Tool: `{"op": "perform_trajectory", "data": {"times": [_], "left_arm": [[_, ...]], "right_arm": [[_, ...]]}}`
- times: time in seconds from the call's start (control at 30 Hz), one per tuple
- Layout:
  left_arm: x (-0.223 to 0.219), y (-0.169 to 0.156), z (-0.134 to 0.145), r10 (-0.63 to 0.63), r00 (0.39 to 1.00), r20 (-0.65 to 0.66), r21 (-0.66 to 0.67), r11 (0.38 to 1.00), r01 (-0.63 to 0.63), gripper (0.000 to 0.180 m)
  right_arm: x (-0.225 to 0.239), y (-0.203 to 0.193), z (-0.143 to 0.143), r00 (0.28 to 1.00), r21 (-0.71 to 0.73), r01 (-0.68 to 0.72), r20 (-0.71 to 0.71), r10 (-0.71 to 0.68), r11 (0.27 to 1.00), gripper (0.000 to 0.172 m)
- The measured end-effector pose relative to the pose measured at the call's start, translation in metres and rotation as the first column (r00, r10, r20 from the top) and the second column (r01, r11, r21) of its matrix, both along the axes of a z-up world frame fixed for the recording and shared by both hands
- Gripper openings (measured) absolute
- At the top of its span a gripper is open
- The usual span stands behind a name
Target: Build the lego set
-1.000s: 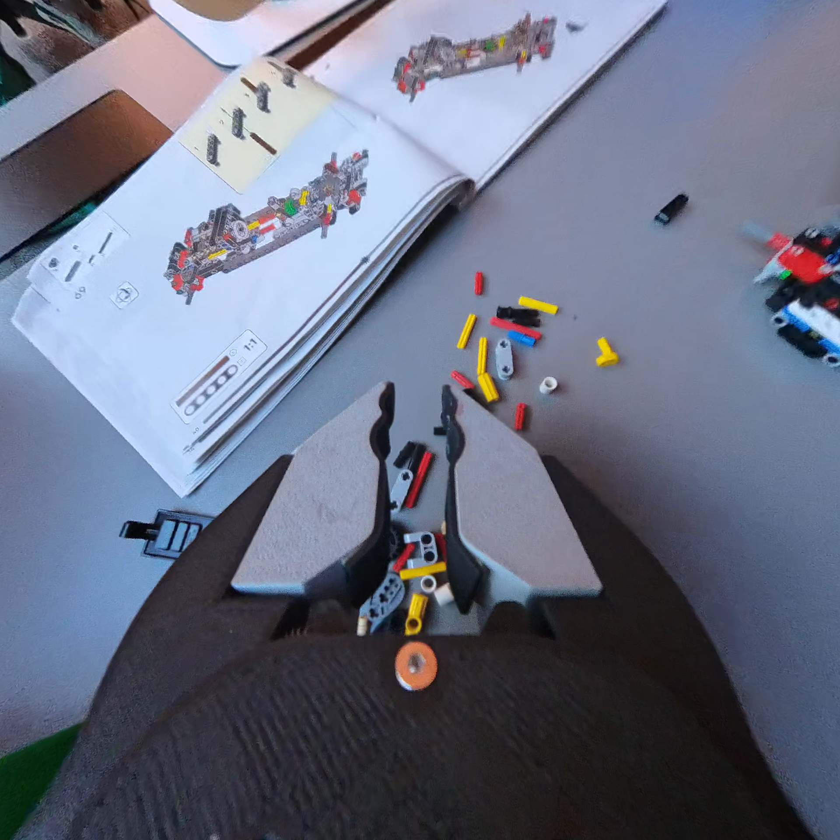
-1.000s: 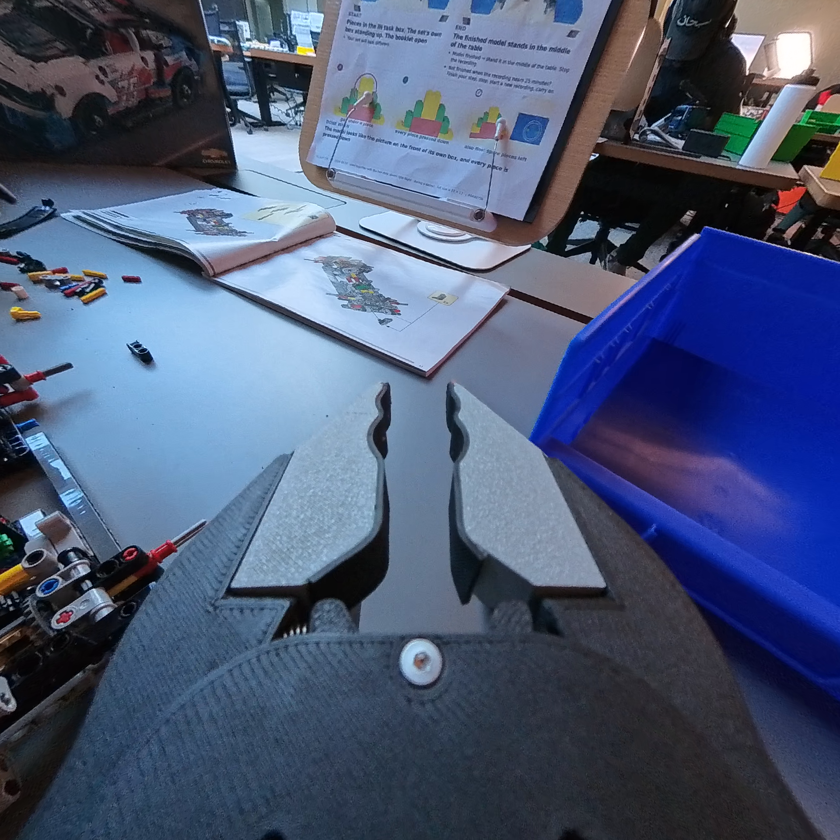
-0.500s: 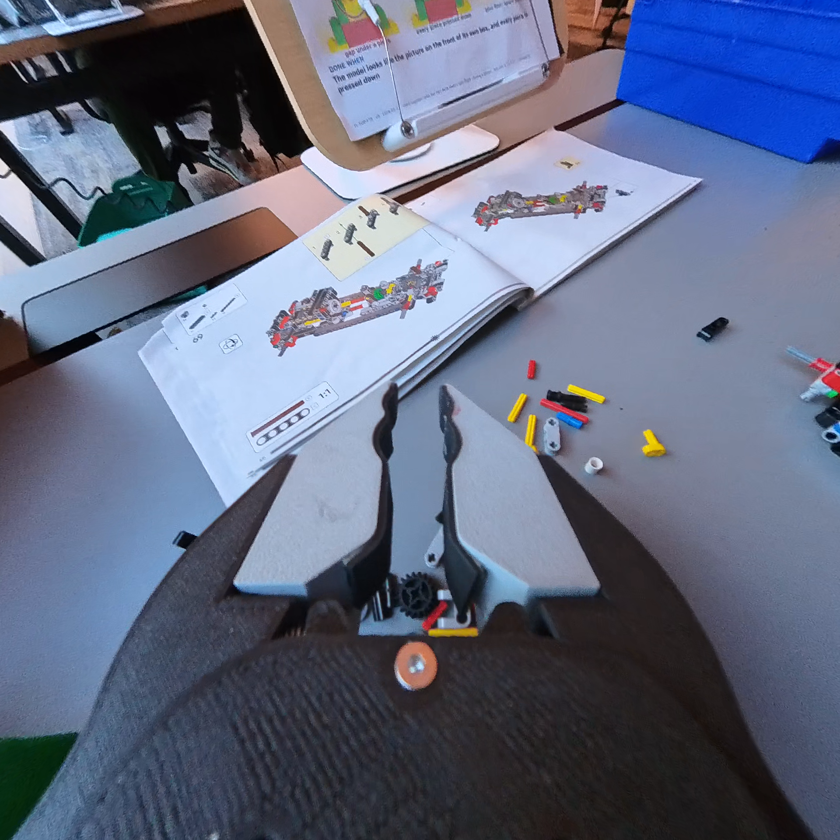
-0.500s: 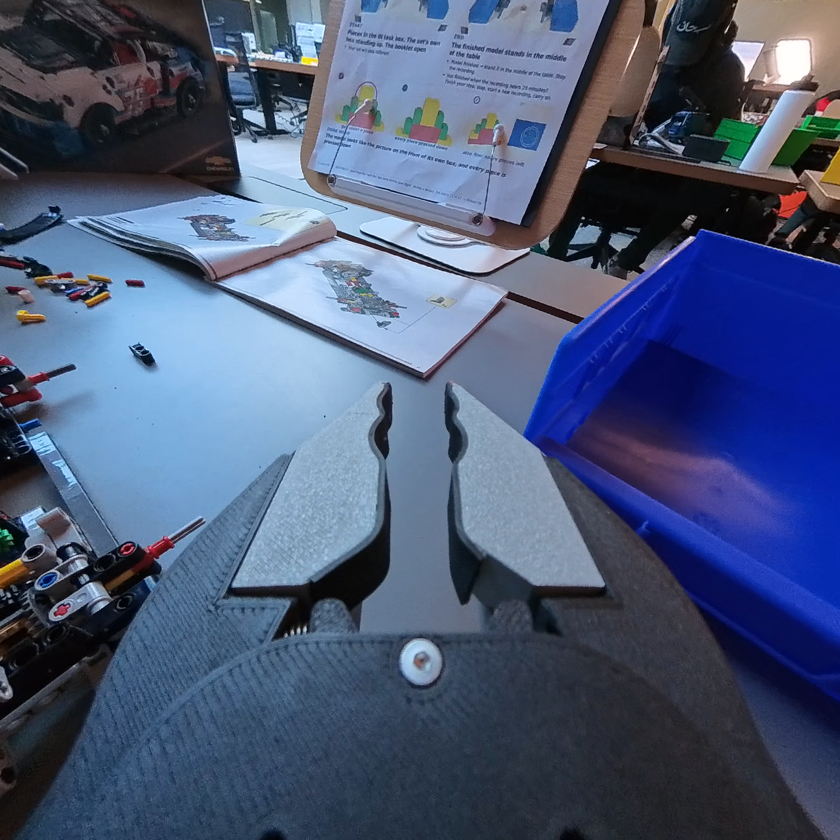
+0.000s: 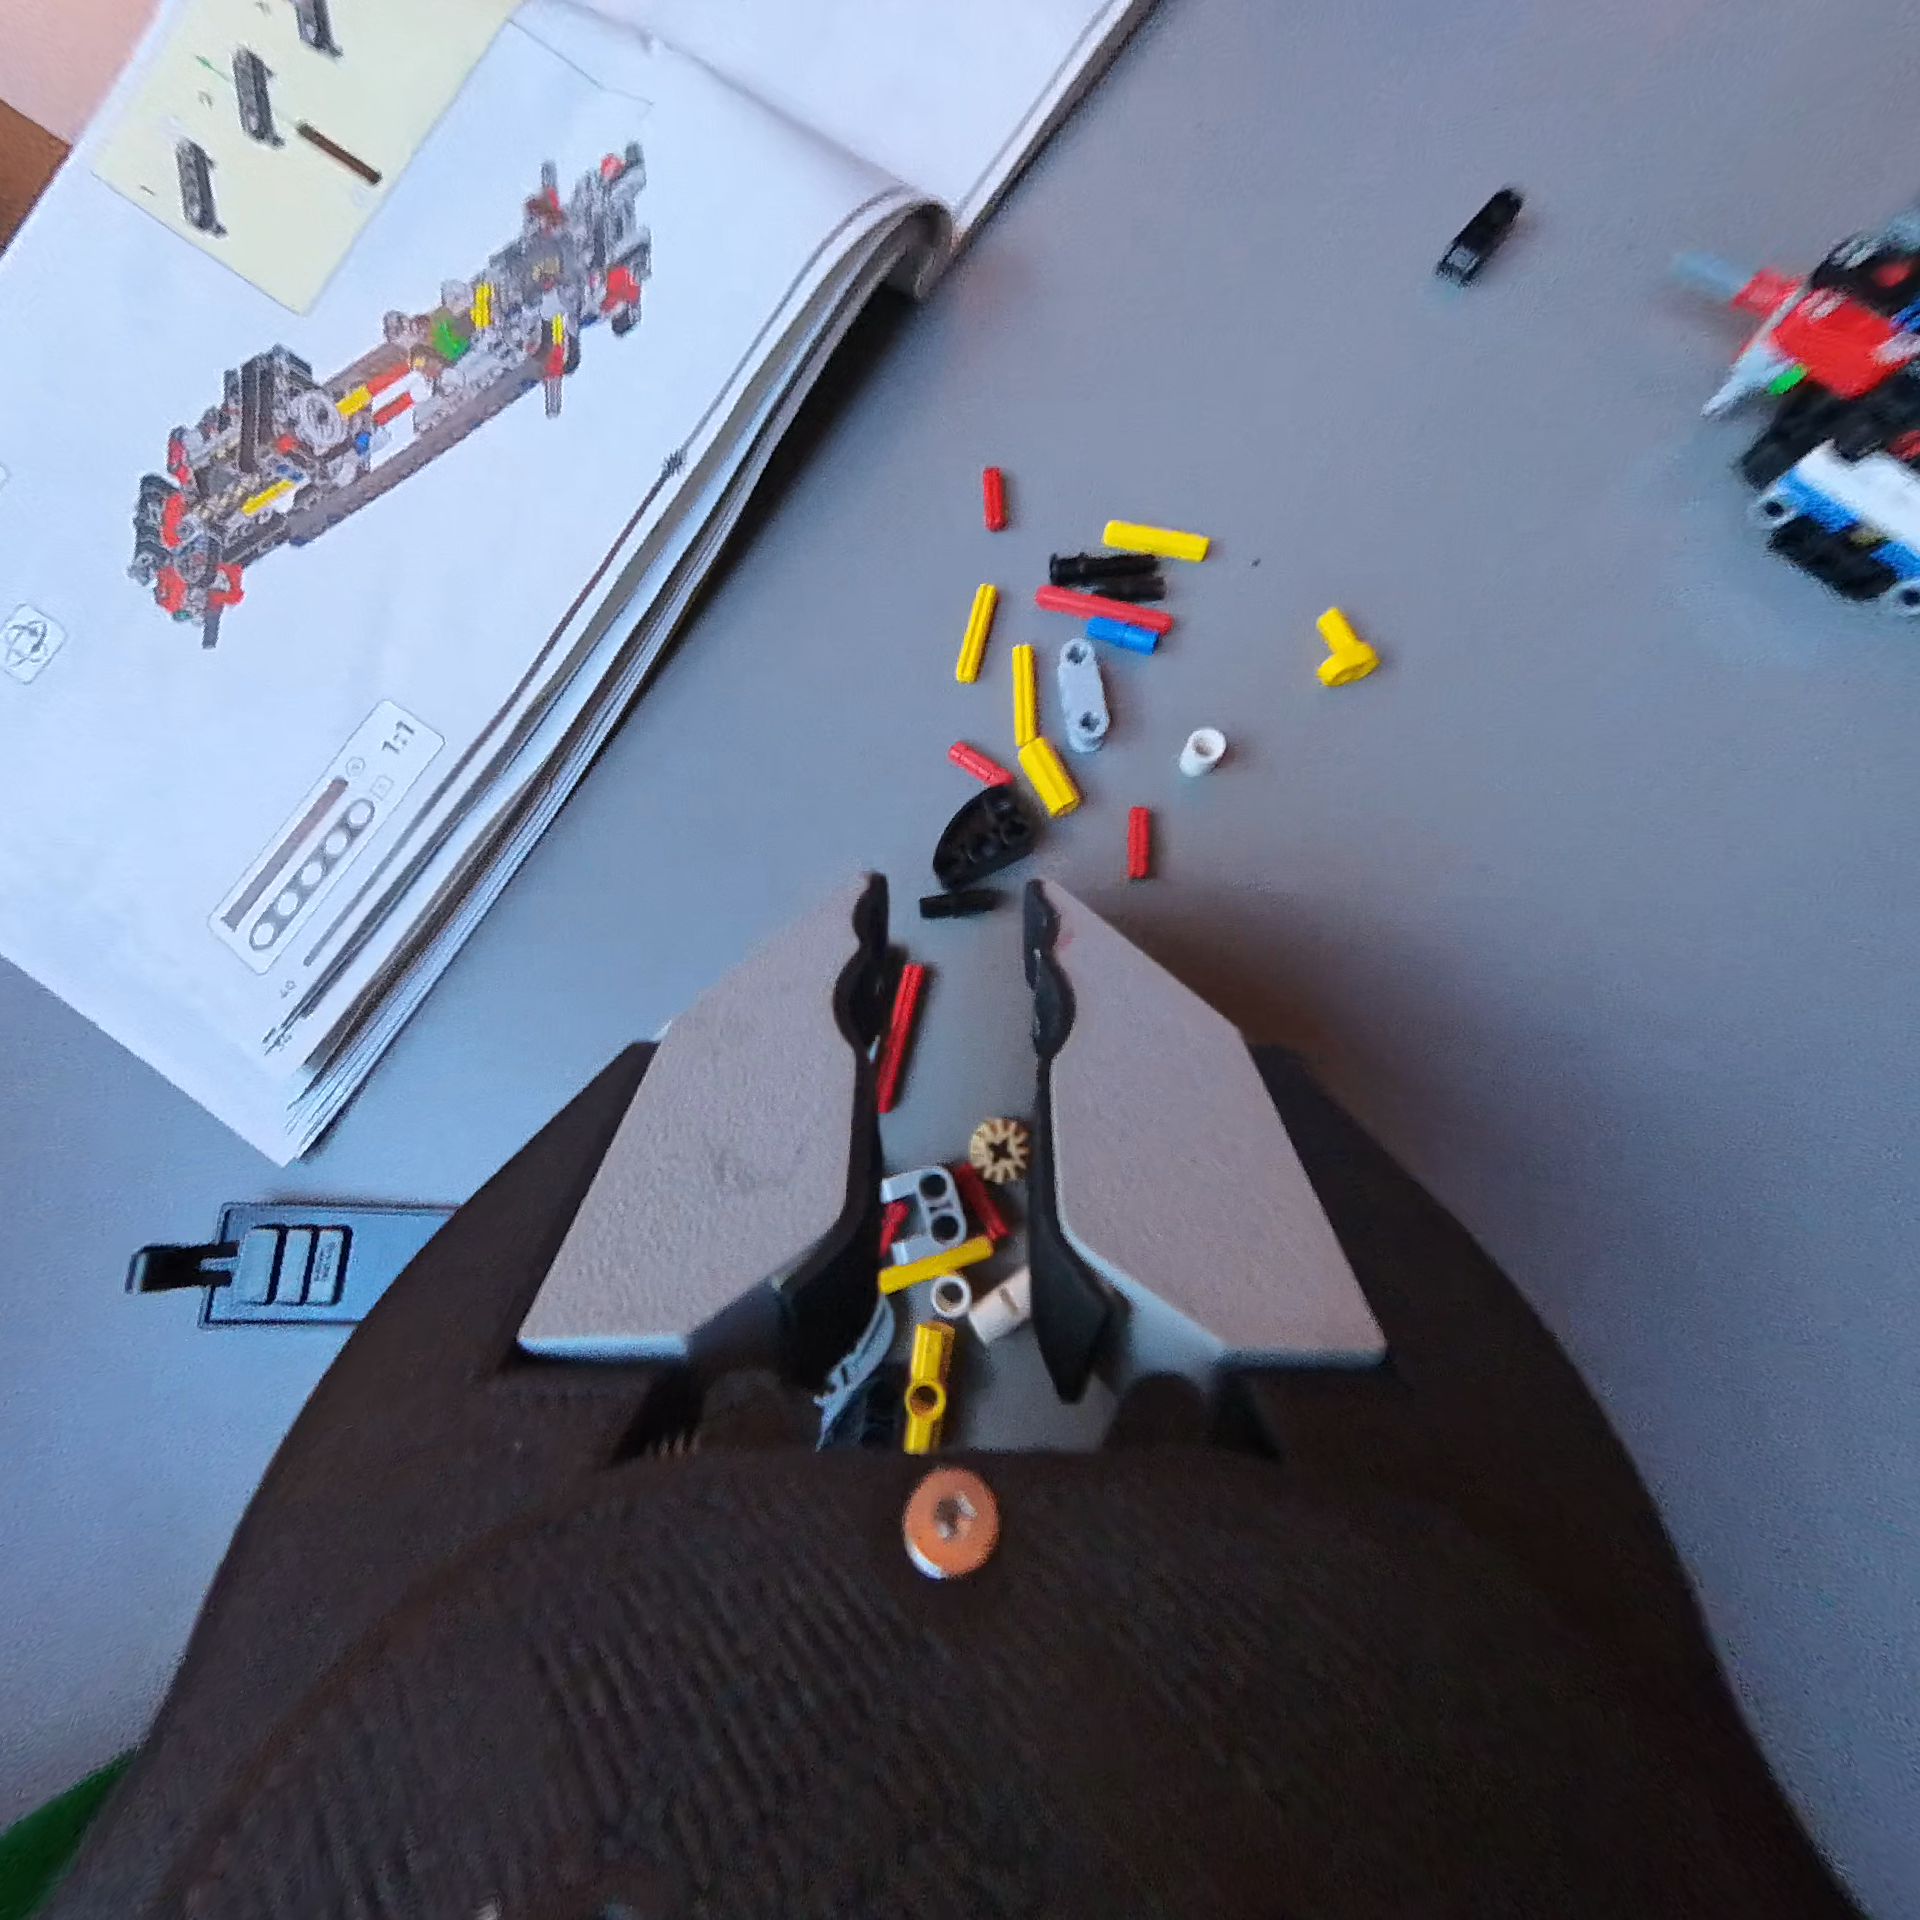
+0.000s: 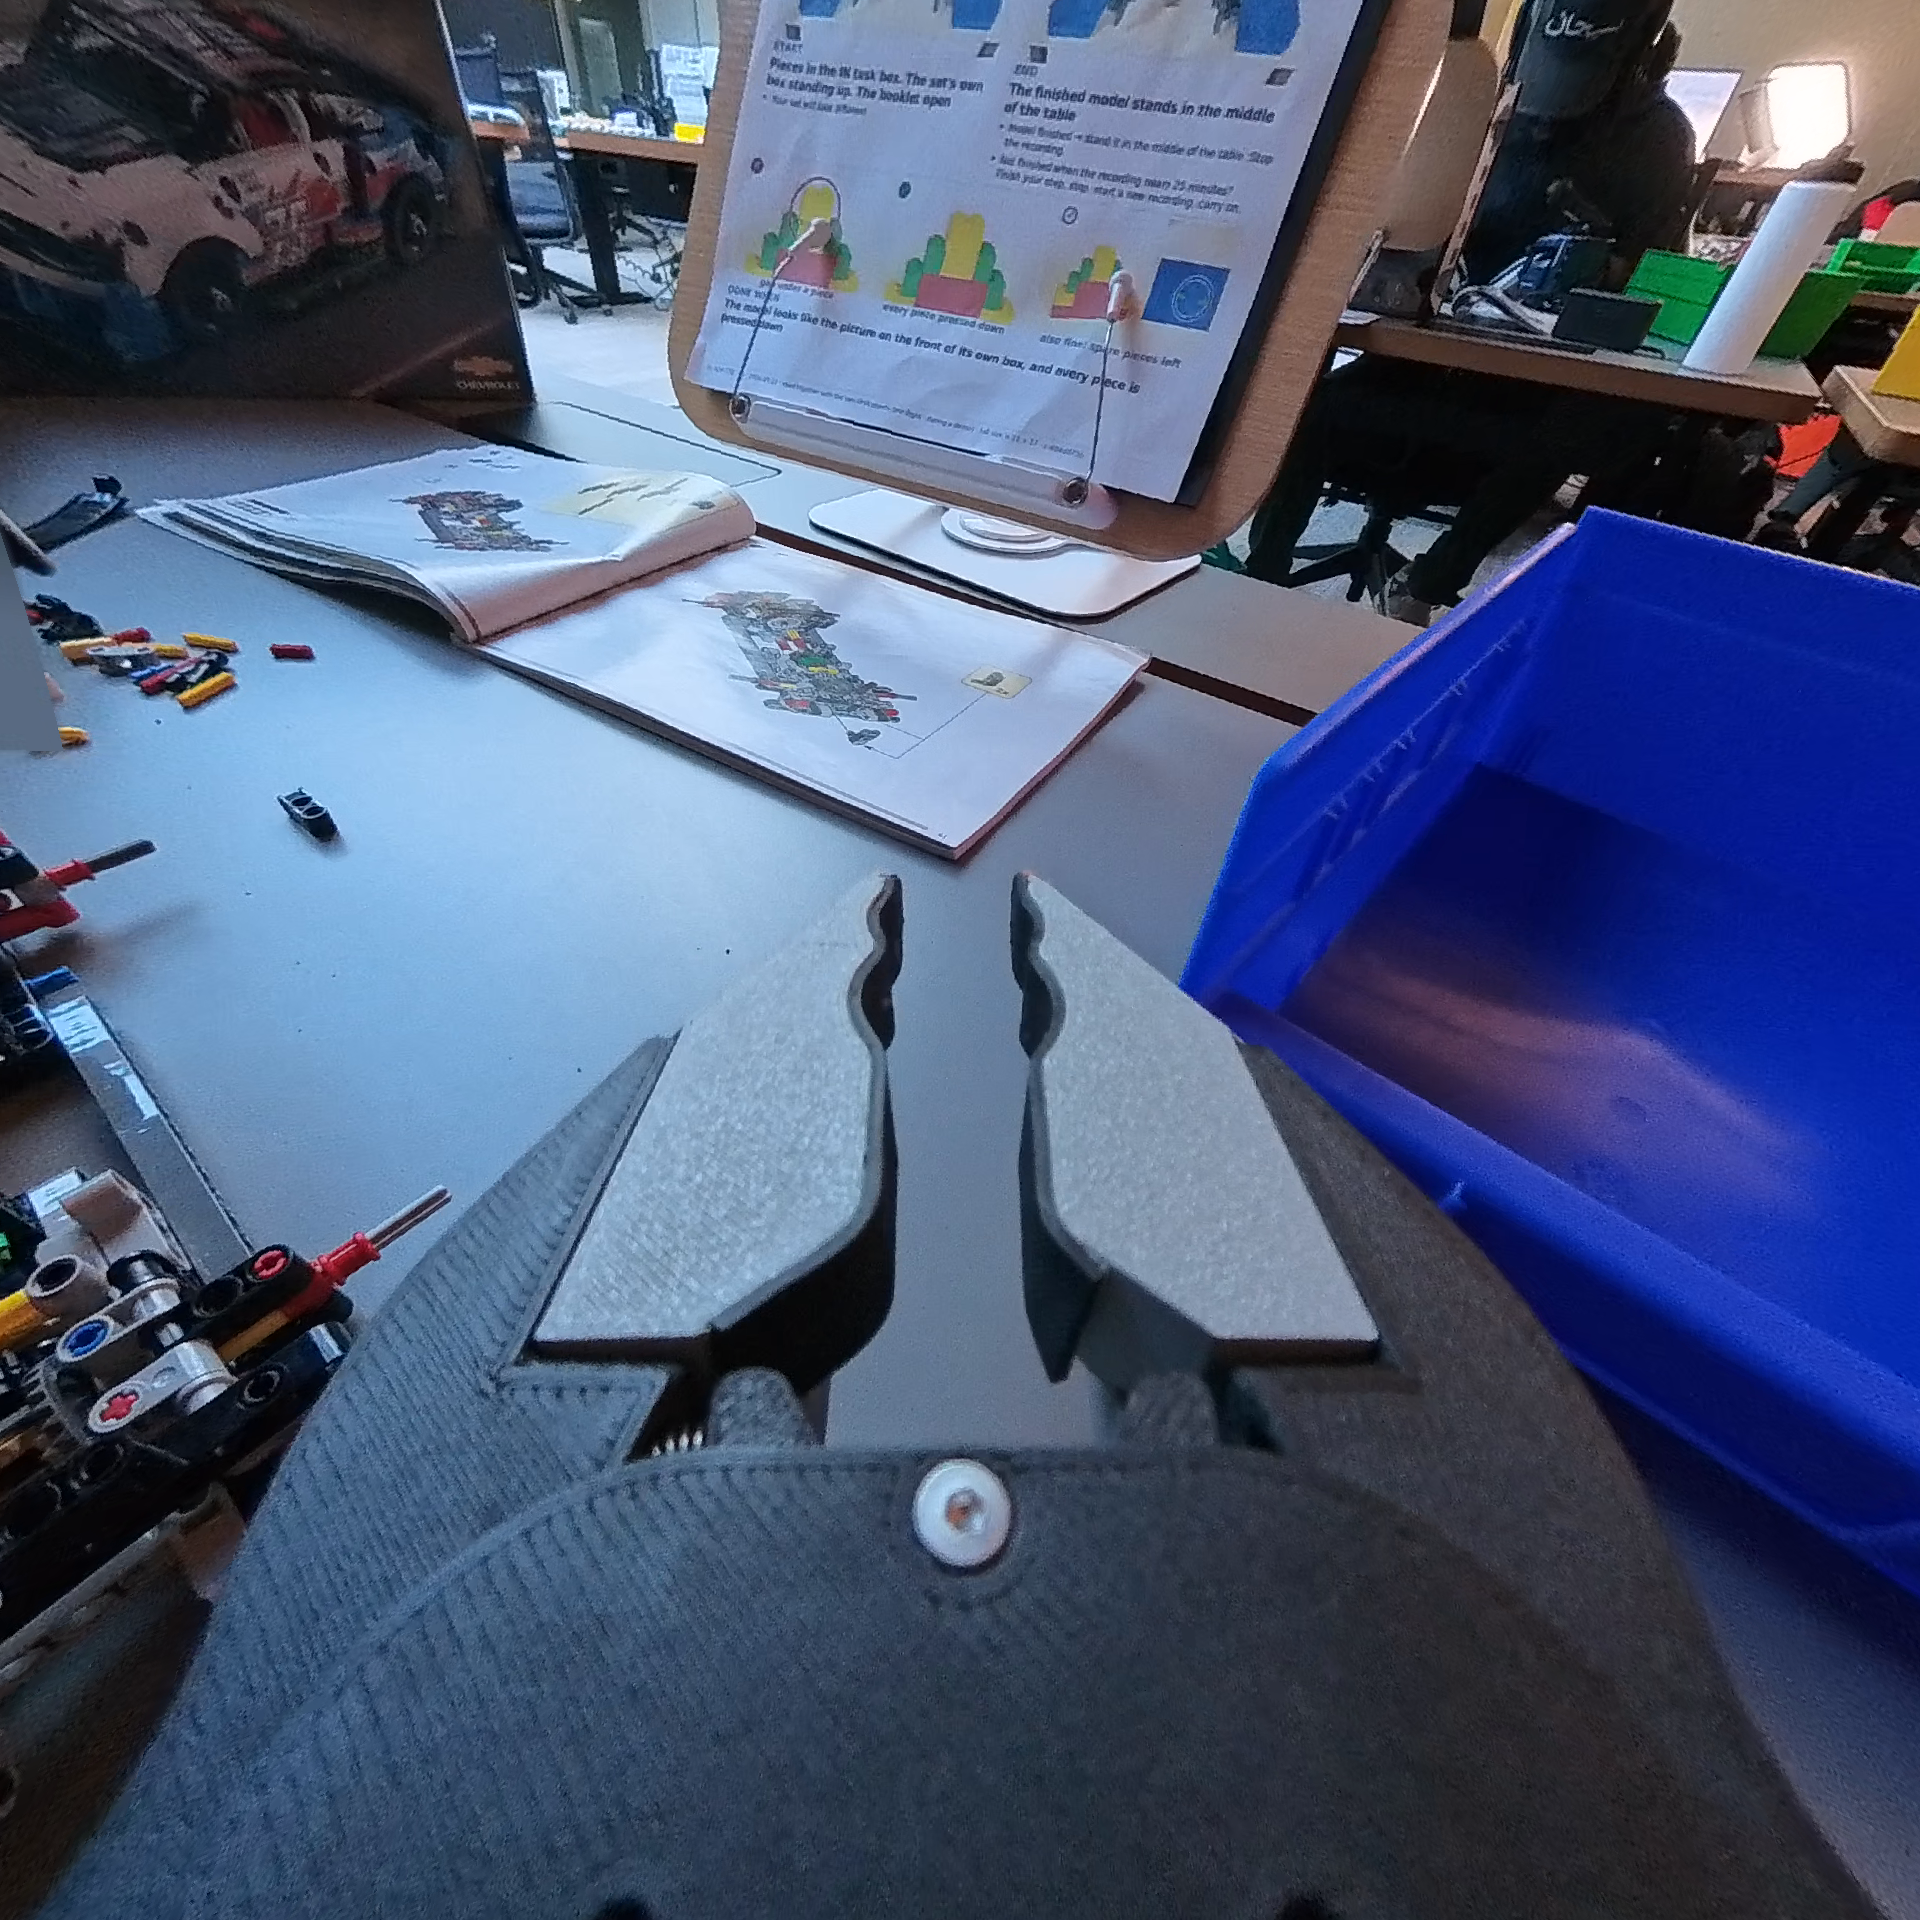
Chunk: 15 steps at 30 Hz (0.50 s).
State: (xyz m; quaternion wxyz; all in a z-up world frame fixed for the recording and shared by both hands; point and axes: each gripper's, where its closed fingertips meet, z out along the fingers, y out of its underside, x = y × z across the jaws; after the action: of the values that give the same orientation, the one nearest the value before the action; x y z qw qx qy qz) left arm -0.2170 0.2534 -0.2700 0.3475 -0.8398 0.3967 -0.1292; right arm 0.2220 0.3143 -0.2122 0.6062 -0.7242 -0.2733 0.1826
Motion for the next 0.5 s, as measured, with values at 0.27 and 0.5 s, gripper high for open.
{"op": "perform_trajectory", "data": {"times": [0.27, 0.5], "left_arm": [[0.004, 0.0, -0.019, 0.0, 0.997, -0.074, -0.041, 0.999, -0.004, 0.014], [-0.006, 0.004, -0.013, 0.016, 0.991, -0.136, 0.007, 1.0, -0.015, 0.014]], "right_arm": [[-0.001, -0.001, 0.0, 1.0, 0.0, -0.007, -0.001, 0.007, 1.0, 0.016], [-0.009, -0.004, 0.0, 0.999, 0.002, -0.035, 0.003, 0.035, 0.999, 0.016]]}}
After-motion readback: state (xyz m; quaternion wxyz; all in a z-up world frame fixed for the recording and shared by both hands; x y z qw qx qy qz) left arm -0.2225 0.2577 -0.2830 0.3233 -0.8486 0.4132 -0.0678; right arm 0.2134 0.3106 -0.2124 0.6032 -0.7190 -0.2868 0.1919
